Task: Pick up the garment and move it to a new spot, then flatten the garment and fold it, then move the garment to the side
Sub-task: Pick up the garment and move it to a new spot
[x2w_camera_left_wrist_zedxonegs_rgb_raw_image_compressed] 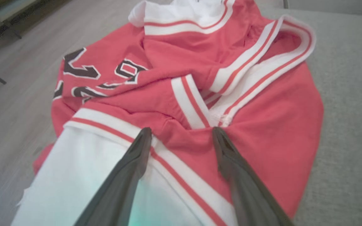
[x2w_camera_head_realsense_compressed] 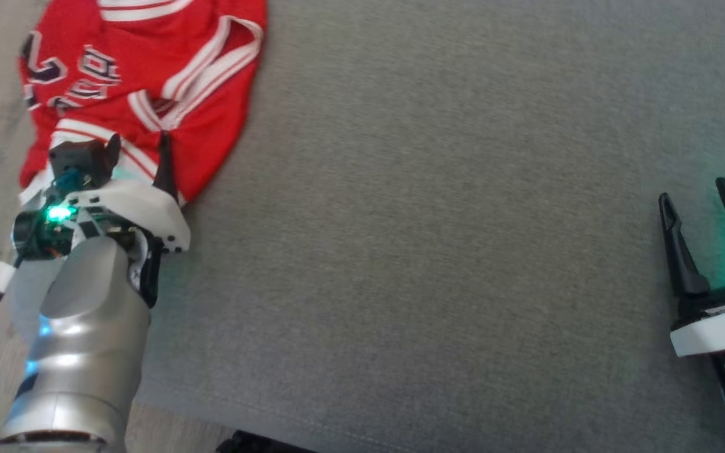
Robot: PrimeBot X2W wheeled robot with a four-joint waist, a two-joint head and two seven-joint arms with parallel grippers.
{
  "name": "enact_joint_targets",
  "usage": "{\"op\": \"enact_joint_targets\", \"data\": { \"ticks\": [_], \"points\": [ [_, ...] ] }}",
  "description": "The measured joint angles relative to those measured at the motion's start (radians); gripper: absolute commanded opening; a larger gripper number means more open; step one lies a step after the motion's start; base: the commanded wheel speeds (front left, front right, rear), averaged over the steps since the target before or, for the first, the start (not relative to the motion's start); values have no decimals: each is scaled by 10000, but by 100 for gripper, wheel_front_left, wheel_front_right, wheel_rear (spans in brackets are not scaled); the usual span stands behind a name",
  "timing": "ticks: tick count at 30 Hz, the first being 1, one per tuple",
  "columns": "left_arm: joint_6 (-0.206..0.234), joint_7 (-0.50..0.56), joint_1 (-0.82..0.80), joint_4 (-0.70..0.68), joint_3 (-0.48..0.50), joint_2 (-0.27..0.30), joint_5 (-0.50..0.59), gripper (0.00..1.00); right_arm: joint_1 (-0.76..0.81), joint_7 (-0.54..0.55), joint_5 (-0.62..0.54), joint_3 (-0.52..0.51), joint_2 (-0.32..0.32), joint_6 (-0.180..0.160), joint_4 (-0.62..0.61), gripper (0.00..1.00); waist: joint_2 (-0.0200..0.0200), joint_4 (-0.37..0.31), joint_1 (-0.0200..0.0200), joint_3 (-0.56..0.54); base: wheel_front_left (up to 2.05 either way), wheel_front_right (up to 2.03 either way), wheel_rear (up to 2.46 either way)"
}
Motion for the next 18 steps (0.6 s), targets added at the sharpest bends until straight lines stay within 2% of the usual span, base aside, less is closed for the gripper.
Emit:
{"op": "enact_joint_targets", "data": {
  "ticks": [7,8,9,10,18],
  "points": [
    [-176,-280,-835,1498,167,73,-293,100,-149,-48,105,29,-54,0,-199,100,0,-461,-1,391,0,0,0],
    [-244,-284,-935,1626,167,79,-347,88,-153,-54,105,29,-69,0,-234,100,0,-491,-1,438,0,0,0],
    [-278,-343,-1022,1732,165,96,-347,21,-155,-81,105,27,-79,0,-255,100,0,-516,-2,480,0,0,0],
    [-324,-441,-1081,1801,159,123,-347,0,-164,-88,105,27,-81,0,-274,100,0,-538,-1,517,0,0,0],
    [-376,-1555,-1248,1708,-136,456,-194,0,-389,-86,163,81,205,0,90,100,0,-754,0,180,0,0,0]
  ]
}}
